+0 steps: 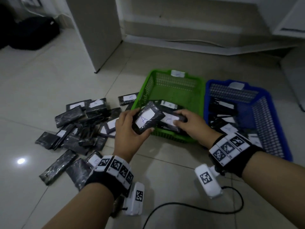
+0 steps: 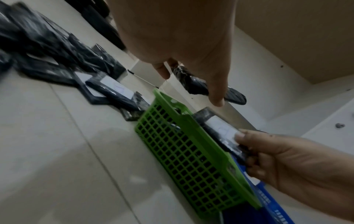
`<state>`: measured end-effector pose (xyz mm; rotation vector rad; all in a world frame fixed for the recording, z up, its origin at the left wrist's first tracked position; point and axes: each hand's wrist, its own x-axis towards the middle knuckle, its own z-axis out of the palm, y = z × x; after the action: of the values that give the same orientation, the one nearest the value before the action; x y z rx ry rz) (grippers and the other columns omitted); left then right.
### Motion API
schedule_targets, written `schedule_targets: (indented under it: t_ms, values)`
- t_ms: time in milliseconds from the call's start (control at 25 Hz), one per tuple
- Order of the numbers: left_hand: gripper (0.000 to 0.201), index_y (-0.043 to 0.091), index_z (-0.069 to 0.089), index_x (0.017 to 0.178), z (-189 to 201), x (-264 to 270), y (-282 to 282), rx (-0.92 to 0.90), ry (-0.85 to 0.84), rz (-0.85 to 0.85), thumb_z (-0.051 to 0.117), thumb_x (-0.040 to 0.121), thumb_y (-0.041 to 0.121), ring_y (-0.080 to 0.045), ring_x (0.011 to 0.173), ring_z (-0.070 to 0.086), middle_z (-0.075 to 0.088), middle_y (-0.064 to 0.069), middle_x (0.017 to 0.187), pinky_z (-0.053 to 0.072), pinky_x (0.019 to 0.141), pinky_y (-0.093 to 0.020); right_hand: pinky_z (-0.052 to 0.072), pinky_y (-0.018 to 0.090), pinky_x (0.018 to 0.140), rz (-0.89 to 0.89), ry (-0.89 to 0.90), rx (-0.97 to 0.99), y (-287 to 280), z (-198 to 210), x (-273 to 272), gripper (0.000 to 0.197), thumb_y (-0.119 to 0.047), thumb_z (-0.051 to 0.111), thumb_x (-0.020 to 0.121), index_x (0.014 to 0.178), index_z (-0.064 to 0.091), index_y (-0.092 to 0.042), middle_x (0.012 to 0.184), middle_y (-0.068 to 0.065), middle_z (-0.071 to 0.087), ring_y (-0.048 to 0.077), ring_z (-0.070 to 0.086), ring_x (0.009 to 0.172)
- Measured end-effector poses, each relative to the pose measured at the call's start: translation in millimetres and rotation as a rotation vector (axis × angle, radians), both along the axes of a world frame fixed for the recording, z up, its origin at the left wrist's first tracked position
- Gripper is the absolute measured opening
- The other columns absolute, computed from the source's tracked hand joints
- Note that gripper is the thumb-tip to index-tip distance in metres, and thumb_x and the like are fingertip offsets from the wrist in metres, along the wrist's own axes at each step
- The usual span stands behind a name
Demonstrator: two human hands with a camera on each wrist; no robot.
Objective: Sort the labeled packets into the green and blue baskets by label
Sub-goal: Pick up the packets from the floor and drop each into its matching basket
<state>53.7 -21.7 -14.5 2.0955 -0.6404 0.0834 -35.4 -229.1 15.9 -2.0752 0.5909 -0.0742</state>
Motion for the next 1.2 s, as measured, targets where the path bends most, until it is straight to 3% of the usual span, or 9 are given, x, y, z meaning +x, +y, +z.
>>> schedule_targets:
  t_ms: [80, 200, 360, 480, 640, 800, 880, 1040, 1200]
  values:
    - [0.076, 0.025, 0.050, 0.129, 0, -6, -22, -0.021, 0.010, -0.024, 0.069, 0.062, 0.057, -0.019, 0.116, 0.046, 0.046, 0.003, 0.118, 0.042, 0.102, -0.040, 0.053, 0.028, 0.071, -0.044, 0.031, -0.025, -15, -3, -10, 0.037, -0.018, 0.063, 0.088, 0.124, 0.057, -0.024, 0.096, -0.006, 0.059, 0.021, 0.063, 0.087]
    - [0.075, 0.024, 0.051, 0.128, 2, -17, -53, -0.004, 0.000, -0.105, 0.073, 0.063, 0.054, -0.018, 0.115, 0.045, 0.047, 0.003, 0.118, 0.042, 0.102, -0.039, 0.054, 0.041, 0.087, -0.204, -0.058, -0.035, -39, -6, -39, 0.030, -0.008, 0.059, 0.088, 0.116, 0.063, -0.018, 0.102, 0.007, 0.066, 0.024, 0.065, 0.093]
    - [0.076, 0.022, 0.052, 0.130, 2, -34, -110, 0.135, -0.059, -0.236, 0.078, 0.064, 0.049, -0.022, 0.115, 0.046, 0.051, -0.001, 0.121, 0.041, 0.101, -0.039, 0.051, 0.033, 0.077, -0.366, -0.090, -0.245, -71, -13, -98, 0.019, -0.006, 0.060, 0.084, 0.094, 0.068, -0.020, 0.094, 0.002, 0.063, 0.020, 0.061, 0.084]
    - [0.076, 0.023, 0.051, 0.129, -3, -52, -159, 0.291, -0.134, -0.341, 0.073, 0.065, 0.059, -0.025, 0.114, 0.045, 0.054, 0.000, 0.122, 0.037, 0.100, -0.035, 0.042, 0.031, 0.081, -0.392, 0.052, -0.490, -82, -26, -142, 0.014, -0.017, 0.068, 0.081, 0.094, 0.067, -0.023, 0.095, -0.002, 0.049, 0.021, 0.047, 0.098]
    - [0.062, 0.021, 0.050, 0.123, -8, -71, -209, 0.320, -0.108, -0.470, 0.074, 0.072, 0.047, -0.022, 0.115, 0.042, 0.052, 0.002, 0.124, 0.038, 0.097, -0.032, 0.032, 0.025, 0.080, -0.368, 0.035, -0.583, -82, -40, -181, 0.014, -0.029, 0.070, 0.080, 0.091, 0.065, -0.022, 0.097, -0.004, 0.044, 0.015, 0.038, 0.097]
    - [0.045, 0.016, 0.047, 0.126, -12, -78, -239, 0.375, -0.010, -0.578, 0.064, 0.087, 0.030, -0.026, 0.135, 0.035, 0.026, -0.004, 0.150, 0.041, 0.102, -0.036, 0.030, 0.024, 0.081, -0.306, 0.031, -0.611, -84, -48, -189, 0.013, -0.028, 0.069, 0.082, 0.091, 0.065, -0.020, 0.096, -0.002, 0.047, 0.016, 0.039, 0.095]
    - [0.044, 0.018, 0.044, 0.135, -11, -77, -234, 0.433, -0.028, -0.652, 0.054, 0.093, 0.027, -0.024, 0.142, 0.024, 0.012, -0.002, 0.158, 0.036, 0.108, -0.036, 0.033, 0.025, 0.081, -0.297, 0.018, -0.618, -81, -47, -187, 0.013, -0.027, 0.069, 0.083, 0.093, 0.065, -0.021, 0.096, -0.003, 0.048, 0.017, 0.042, 0.095]
    - [0.027, 0.017, 0.062, 0.115, 4, -63, -185, 0.211, -0.124, -0.693, 0.057, 0.088, 0.013, -0.021, 0.122, 0.045, 0.044, -0.005, 0.134, 0.039, 0.105, -0.034, 0.036, 0.035, 0.091, -0.265, 0.109, -0.704, -64, -45, -177, 0.029, -0.032, 0.066, 0.076, 0.105, 0.059, -0.028, 0.104, -0.003, 0.051, 0.020, 0.047, 0.100]
    - [0.023, 0.014, 0.064, 0.103, 13, -33, -107, 0.176, -0.245, -0.552, 0.055, 0.083, 0.006, -0.022, 0.107, 0.050, 0.051, -0.005, 0.114, 0.044, 0.091, -0.032, 0.029, 0.057, 0.107, -0.133, 0.136, -0.767, -26, -35, -159, 0.060, -0.041, 0.053, 0.069, 0.126, 0.050, -0.023, 0.127, 0.008, 0.046, 0.027, 0.038, 0.121]
